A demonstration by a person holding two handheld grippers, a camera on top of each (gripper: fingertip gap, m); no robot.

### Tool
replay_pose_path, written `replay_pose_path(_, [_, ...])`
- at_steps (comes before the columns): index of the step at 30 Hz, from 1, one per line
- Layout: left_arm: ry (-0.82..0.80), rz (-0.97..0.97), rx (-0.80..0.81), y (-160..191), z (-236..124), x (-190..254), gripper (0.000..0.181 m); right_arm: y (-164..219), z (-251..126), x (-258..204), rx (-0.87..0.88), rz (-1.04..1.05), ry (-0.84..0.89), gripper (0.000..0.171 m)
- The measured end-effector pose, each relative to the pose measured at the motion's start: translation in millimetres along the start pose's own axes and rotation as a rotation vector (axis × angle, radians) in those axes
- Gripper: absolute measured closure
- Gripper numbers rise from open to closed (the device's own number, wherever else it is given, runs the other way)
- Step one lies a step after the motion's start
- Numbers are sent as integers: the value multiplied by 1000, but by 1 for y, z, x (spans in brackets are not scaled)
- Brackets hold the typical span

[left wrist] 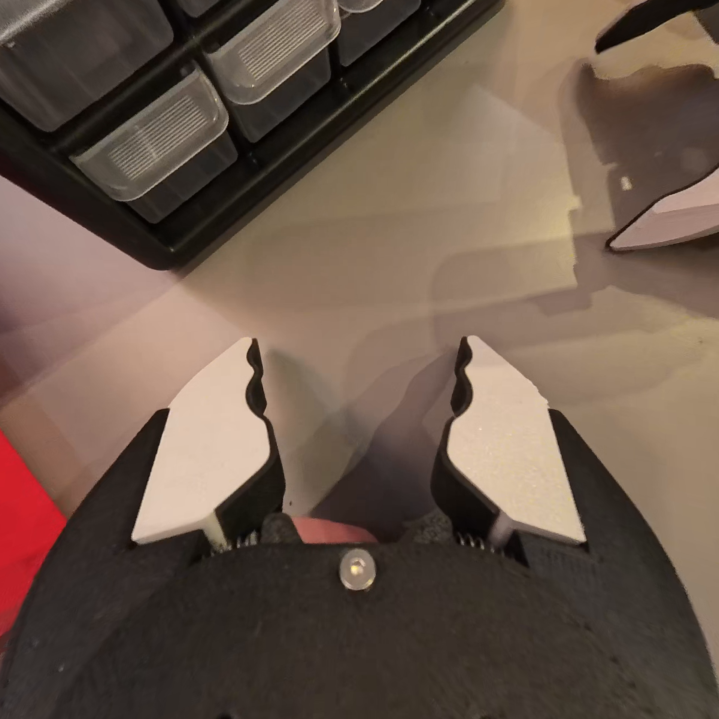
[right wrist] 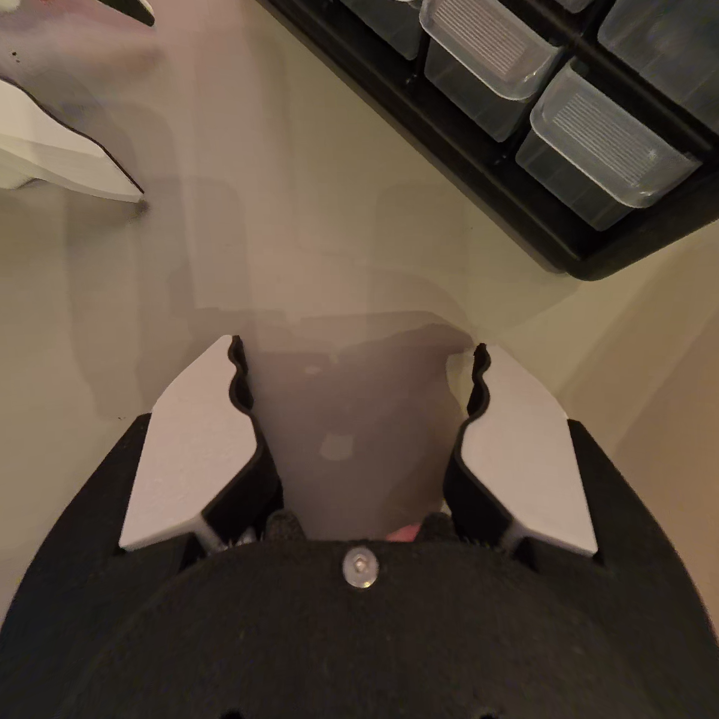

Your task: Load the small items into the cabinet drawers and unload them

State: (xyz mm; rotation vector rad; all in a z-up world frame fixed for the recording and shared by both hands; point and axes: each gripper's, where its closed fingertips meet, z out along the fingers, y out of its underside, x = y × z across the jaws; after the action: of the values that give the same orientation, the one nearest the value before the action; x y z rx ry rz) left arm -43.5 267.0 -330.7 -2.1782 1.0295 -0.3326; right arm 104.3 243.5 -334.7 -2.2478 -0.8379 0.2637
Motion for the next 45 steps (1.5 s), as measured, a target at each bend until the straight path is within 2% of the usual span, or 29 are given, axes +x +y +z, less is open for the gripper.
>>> replay_pose_path(7, [-12, 12, 36, -8, -5, -1, 91, -7, -5, 3, 26, -91, 63, 68])
replay_pose_path(12, [1, -30, 72, -16, -12, 1, 86, -21, -15, 0, 101, -134, 74, 78])
replay_pose_path(14, [-7, -33, 126, -28, -25, 0, 87, -31, -23, 1, 148, -179, 108, 88])
replay_pose_path(18, [-50, -37, 273, -59, -58, -10, 89, -63, -45, 4, 254, -292, 221, 89])
replay_pose_path(20, [-108, -8, 369, -82, -82, -24, 90, -85, -59, 6, 308, -423, 337, 87])
replay_pose_path(24, [-170, 58, 538, -134, -133, -48, 90, -137, -88, 6, 421, -624, 531, 98])
replay_pose_path(28, [-248, 94, 597, -181, -162, -84, 93, -179, -90, 9, 438, -738, 603, 92])
replay_pose_path(32, [-168, 52, 540, -215, -146, -104, 94, -208, -79, 16, 436, -816, 649, 96])
replay_pose_path(34, [-125, 70, 430, -220, -125, -107, 93, -217, -70, 19, 417, -857, 674, 100])
replay_pose_path(36, [-195, 103, 389, -227, -114, -119, 97, -225, -63, 22, 405, -888, 697, 104])
replay_pose_path(39, [-171, 110, 285, -225, -95, -119, 97, -235, -56, 22, 400, -919, 719, 113])
replay_pose_path(45, [-84, 25, 263, -221, -83, -117, 100, -244, -47, 23, 390, -997, 754, 125])
